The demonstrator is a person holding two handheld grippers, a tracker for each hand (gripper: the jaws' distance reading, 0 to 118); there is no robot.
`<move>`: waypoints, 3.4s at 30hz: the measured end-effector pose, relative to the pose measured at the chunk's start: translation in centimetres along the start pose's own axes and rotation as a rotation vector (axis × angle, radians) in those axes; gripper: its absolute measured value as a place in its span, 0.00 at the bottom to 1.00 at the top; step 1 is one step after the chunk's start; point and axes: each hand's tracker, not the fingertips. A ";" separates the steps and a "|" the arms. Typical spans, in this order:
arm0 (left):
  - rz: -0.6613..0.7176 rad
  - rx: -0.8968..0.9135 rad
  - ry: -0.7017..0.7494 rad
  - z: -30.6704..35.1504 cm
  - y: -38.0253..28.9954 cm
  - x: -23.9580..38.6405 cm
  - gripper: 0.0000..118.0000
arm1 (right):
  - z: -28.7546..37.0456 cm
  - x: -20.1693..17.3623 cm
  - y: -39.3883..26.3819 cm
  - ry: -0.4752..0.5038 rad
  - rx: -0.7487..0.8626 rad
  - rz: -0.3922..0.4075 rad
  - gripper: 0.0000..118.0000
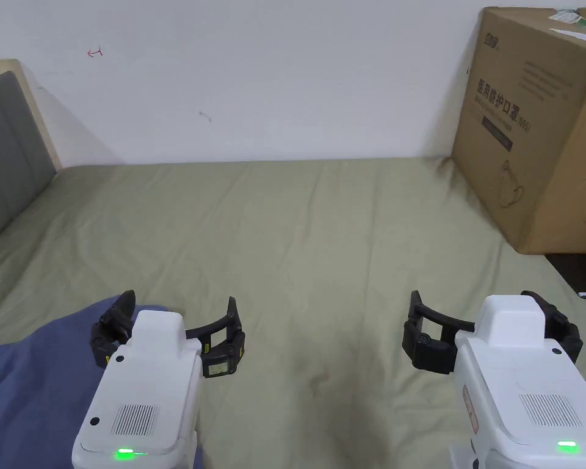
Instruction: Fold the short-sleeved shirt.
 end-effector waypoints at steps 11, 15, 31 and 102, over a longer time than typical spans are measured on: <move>0.082 -0.032 -0.019 -0.4 0.8 -0.3 0.00 | -0.1 -0.2 0.3 -0.011 -0.007 0.023 0.00; 0.090 -0.043 -0.004 -0.6 0.8 -0.7 0.00 | -0.3 -0.2 0.3 -0.012 -0.010 0.013 0.00; 0.070 -0.081 0.308 4.6 0.2 -13.2 0.00 | -3.0 -11.5 1.8 0.293 0.021 0.007 0.00; 0.512 -0.780 0.013 -10.1 -7.8 -19.8 0.00 | -7.5 -10.9 -0.8 0.302 -0.095 0.034 0.00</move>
